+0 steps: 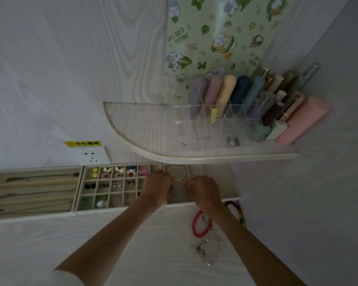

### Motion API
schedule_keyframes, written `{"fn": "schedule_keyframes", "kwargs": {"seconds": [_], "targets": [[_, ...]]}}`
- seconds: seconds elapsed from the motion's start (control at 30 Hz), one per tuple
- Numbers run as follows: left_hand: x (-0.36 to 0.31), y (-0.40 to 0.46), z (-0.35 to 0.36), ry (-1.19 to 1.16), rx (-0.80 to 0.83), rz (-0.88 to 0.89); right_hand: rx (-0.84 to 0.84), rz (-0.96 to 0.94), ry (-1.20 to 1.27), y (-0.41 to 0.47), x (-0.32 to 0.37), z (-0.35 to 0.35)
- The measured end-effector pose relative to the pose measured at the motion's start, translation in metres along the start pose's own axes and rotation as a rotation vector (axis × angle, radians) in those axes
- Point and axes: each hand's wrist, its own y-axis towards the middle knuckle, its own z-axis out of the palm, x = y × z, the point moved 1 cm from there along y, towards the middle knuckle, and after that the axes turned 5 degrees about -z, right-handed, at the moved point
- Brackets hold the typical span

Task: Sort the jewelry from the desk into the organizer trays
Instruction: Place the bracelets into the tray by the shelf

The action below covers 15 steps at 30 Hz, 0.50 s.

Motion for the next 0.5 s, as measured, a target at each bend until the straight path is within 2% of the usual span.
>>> {"fn": "schedule_keyframes", "kwargs": {"seconds": [0.13,0.2,0.33,0.43,0.5], "targets": [[0.002,-0.004,-0.003,-0.051,-0.087,0.039,-0.027,-0.051,-0.065,0.003,-0.003,0.000],[0.005,-0.010,-0.005,-0.041,-0.131,0.082,-0.102,-0.093,-0.084,0.000,-0.007,-0.002],[0.007,-0.026,0.000,0.104,-0.090,0.251,-0.201,-0.286,-0.180,-0.009,-0.018,0.001],[0.007,-0.032,0.002,0.148,0.012,0.305,-0.106,-0.341,-0.280,-0.010,-0.018,0.008],[0.006,-0.031,0.000,0.180,0.032,0.325,-0.009,-0.317,-0.264,-0.009,-0.016,0.010]]}}
